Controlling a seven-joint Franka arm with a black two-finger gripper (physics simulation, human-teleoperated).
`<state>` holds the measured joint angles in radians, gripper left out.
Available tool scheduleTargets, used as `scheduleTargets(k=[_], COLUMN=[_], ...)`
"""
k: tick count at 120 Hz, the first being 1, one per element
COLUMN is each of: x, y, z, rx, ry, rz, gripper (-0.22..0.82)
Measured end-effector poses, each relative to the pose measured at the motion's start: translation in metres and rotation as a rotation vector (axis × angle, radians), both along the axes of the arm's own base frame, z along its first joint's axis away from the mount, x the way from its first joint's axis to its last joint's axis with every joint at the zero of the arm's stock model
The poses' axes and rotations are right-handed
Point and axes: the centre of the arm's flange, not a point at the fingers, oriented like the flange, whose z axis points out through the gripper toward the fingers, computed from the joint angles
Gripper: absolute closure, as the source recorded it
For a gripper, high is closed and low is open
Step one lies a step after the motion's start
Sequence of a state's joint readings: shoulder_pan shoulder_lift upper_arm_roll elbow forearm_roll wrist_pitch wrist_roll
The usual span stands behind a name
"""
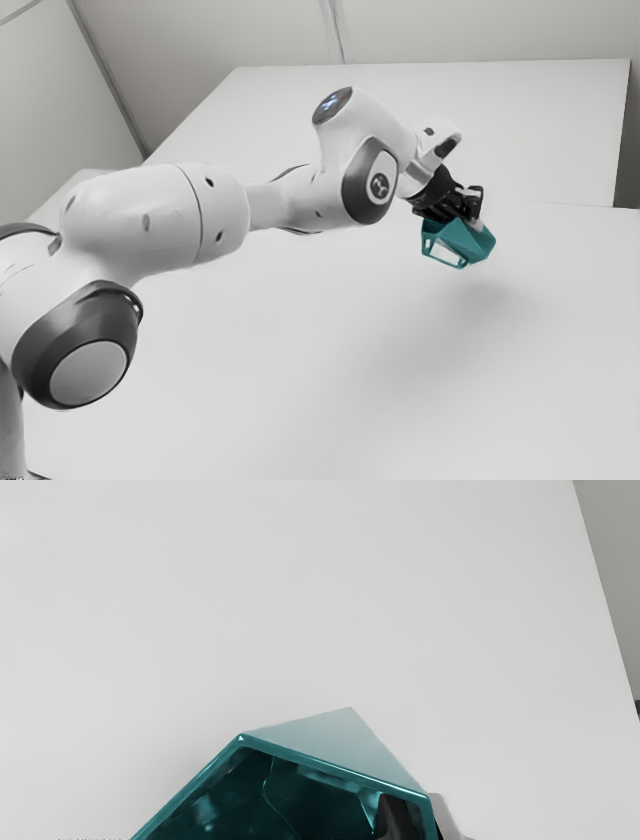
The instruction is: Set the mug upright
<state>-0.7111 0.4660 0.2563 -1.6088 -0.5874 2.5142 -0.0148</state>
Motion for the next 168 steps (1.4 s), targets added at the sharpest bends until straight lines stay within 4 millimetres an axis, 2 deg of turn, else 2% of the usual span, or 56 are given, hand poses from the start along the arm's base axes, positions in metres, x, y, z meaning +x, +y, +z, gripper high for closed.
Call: scheduleTargets(k=[17,26,49,60,79,91,112,140,152,168], x=[0.025,0.033,0.030,0.026,0.025,0.024,0.018,0.016,0.016,0.016], y=[0.088,0.124,0.219,0.250,0.291,0.311,0.323,0.325,0.323,0.316], z=[-0.005,-0.004,-0.011,-0.014,-0.022,-0.026,-0.035,-0.057,-0.074,-0.080], rx=[0.042,0.066,0.174,0.230,0.338,0.402,0.491,0.549,0.556,0.544], ry=[0.039,0.056,0.108,0.133,0.169,0.187,0.248,0.314,0.347,0.357], rz=[0.097,0.129,0.191,0.201,0.201,0.196,0.166,0.139,0.131,0.123], gripper=[0.76,0.77,0.78,0.78,0.78,0.78,0.78,0.78,0.78,0.78])
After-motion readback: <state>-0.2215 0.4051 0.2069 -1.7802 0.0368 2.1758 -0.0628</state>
